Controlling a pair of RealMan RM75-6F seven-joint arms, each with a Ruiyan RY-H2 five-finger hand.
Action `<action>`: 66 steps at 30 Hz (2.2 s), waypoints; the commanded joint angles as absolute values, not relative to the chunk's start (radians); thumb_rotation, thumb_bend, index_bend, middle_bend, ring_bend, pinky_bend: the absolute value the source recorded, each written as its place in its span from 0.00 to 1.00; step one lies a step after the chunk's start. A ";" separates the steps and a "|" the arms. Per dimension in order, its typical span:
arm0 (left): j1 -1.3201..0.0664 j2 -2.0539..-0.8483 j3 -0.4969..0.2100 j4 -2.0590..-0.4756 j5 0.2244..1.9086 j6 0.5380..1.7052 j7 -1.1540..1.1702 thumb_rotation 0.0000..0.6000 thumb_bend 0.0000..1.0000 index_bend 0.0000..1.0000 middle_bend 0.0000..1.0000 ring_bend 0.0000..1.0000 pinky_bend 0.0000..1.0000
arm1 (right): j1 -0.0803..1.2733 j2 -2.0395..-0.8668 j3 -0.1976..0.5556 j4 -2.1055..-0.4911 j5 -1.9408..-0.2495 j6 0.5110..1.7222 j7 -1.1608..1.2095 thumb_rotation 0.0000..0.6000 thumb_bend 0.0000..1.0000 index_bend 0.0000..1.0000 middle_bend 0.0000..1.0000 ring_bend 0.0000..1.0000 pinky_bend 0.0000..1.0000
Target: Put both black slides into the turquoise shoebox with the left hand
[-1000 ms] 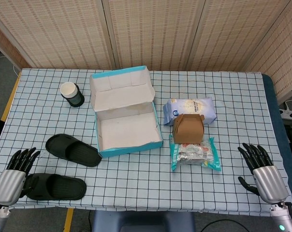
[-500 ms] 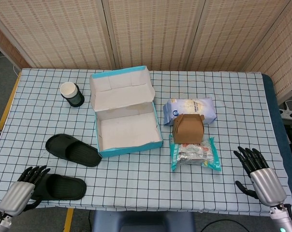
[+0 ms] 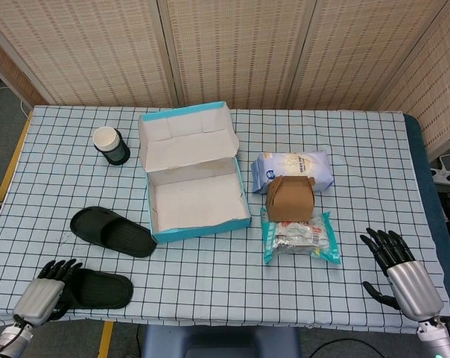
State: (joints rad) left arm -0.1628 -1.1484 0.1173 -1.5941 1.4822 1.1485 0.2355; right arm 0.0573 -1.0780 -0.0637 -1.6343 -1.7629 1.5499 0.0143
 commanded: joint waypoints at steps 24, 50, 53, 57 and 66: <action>-0.204 -1.174 0.142 -1.592 1.422 1.046 0.283 1.00 0.33 0.00 0.00 0.00 0.07 | 0.063 -1.074 -0.070 -1.643 -1.759 1.528 0.009 1.00 0.16 0.00 0.00 0.00 0.00; -0.192 -1.171 0.133 -1.570 1.540 1.190 0.111 1.00 0.36 0.38 0.50 0.44 0.53 | 0.064 -1.073 -0.073 -1.649 -1.758 1.518 0.001 1.00 0.16 0.00 0.00 0.00 0.00; -0.201 -1.133 0.114 -1.605 1.564 1.226 0.065 1.00 0.36 0.38 0.49 0.44 0.53 | 0.065 -1.075 -0.074 -1.649 -1.755 1.512 -0.004 1.00 0.16 0.00 0.00 0.00 0.00; -0.217 -1.074 0.082 -1.680 1.611 1.290 -0.003 1.00 0.36 0.37 0.49 0.44 0.53 | 0.067 -1.079 -0.072 -1.651 -1.750 1.505 -0.014 1.00 0.16 0.00 0.00 0.00 0.00; -0.394 -0.976 -0.041 -1.878 1.571 1.145 -0.101 1.00 0.36 0.37 0.49 0.44 0.53 | 0.074 -1.089 -0.070 -1.658 -1.733 1.478 -0.038 1.00 0.16 0.00 0.00 0.00 0.00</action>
